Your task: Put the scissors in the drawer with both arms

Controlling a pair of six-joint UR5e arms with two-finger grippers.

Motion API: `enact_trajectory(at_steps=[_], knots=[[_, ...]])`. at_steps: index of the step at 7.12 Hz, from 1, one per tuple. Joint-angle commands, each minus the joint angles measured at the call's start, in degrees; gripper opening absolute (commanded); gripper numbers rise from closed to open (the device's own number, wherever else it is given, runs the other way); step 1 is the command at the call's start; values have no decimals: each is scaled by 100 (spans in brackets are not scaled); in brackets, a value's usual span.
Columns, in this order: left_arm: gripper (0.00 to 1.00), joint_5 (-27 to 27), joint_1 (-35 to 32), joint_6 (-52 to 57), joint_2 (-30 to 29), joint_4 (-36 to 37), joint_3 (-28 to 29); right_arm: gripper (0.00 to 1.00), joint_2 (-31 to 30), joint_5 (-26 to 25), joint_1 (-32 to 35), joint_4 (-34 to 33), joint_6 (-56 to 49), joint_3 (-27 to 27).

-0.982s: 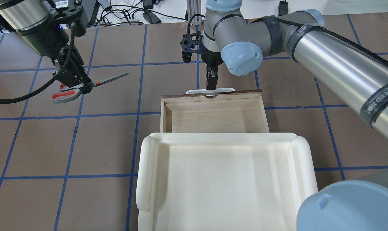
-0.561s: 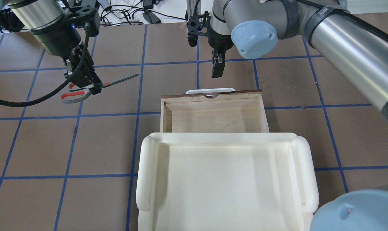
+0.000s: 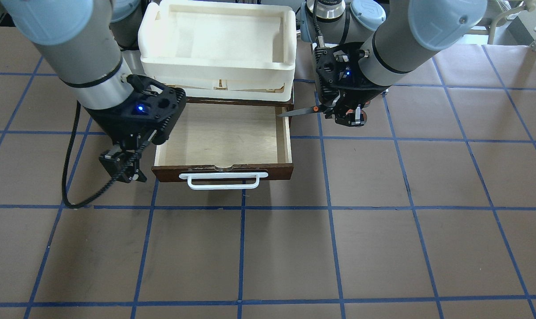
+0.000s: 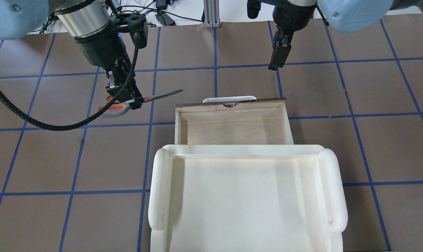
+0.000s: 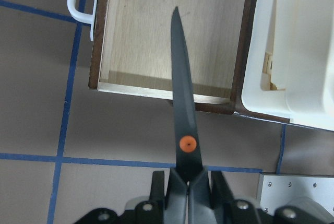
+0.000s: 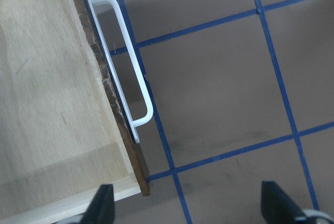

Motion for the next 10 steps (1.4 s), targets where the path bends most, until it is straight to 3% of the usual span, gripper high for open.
enact_trajectory(at_steps=[1,7,10], knots=[[0,-233,-501,-535,-90,216,7,100,-209,-64,-150,147,323,9],[0,-543,-1670,-1467,-661,648,138,100,-253,-3,-467,226,492,62],[0,-543,-1752,-1512,-924,657,69,100,-253,6,-467,226,466,70]])
